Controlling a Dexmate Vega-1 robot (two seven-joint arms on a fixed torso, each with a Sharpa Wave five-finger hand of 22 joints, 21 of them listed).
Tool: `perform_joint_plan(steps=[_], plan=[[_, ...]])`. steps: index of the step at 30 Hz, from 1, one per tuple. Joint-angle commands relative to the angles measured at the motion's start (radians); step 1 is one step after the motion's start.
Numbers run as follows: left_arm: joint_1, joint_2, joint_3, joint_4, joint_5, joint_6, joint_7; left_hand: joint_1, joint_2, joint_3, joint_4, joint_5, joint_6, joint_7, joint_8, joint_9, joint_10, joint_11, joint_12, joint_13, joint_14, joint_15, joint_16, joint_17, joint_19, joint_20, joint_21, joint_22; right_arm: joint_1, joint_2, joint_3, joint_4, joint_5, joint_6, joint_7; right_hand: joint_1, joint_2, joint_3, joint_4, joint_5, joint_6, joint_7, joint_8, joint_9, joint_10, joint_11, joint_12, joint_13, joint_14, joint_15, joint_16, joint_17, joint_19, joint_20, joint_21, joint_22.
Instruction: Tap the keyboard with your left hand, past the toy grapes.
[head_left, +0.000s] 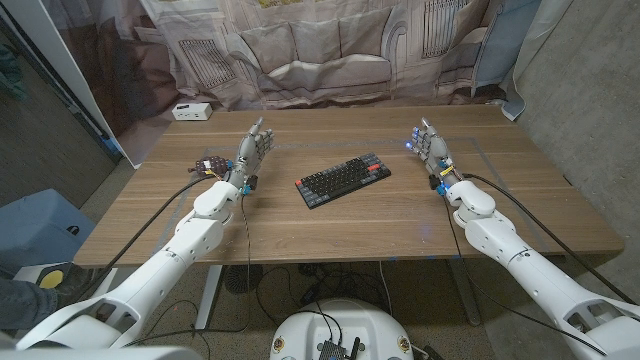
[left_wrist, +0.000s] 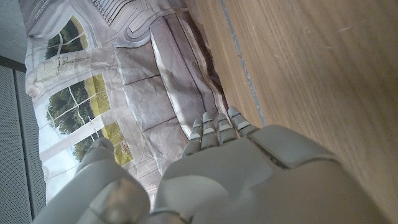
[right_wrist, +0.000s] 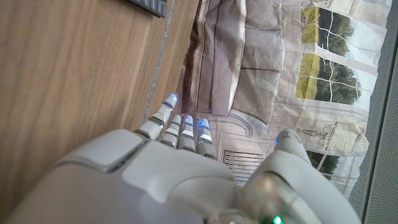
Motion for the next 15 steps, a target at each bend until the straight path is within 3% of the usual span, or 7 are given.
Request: perform_joint_plan(steps=[1, 8, 15], plan=[[0.014, 0.008, 0.004, -0.009, 0.05, -0.062, 0.013, 0.012, 0.004, 0.006, -0.003, 0.006, 0.025, -0.001, 0.015, 0.004, 0.026, -0.003, 0.013, -0.007, 0.028, 0.002, 0.017, 0.002, 0.004, 0.006, -0.003, 0.005, -0.04, -0.011, 0.003, -0.039, -0.016, 0.009, -0.032, 0.008, 0.001, 0.006, -0.002, 0.005, 0.011, -0.002, 0.006, 0.003, 0.009, 0.0, 0.006, 0.001, 0.004, 0.006, 0.006, 0.0, 0.009, -0.001, 0.003, 0.003], [0.021, 0.034, 0.01, -0.049, 0.123, -0.089, 0.048, 0.016, 0.006, 0.004, -0.007, 0.006, 0.053, -0.006, 0.022, 0.004, 0.049, -0.012, 0.021, -0.023, 0.05, -0.006, 0.022, 0.001, 0.021, 0.008, -0.011, 0.006, -0.063, -0.017, 0.013, -0.067, -0.025, 0.028, -0.054, 0.009, 0.003, 0.006, -0.003, 0.005, 0.015, -0.004, 0.007, 0.003, 0.011, 0.001, 0.006, 0.001, 0.003, 0.006, 0.005, -0.002, 0.009, -0.001, -0.001, 0.003], [0.028, 0.027, 0.015, -0.071, 0.155, -0.103, 0.079, 0.019, 0.007, 0.003, -0.009, 0.006, 0.072, -0.003, 0.026, 0.005, 0.062, -0.011, 0.024, -0.032, 0.065, -0.003, 0.025, 0.001, 0.03, 0.008, -0.016, 0.006, -0.082, -0.027, 0.027, -0.076, -0.015, 0.049, -0.043, 0.01, 0.005, 0.005, -0.005, 0.004, 0.042, -0.003, 0.017, 0.004, 0.016, 0.004, 0.006, 0.001, 0.003, 0.006, 0.003, -0.006, 0.01, -0.002, -0.008, 0.003]])
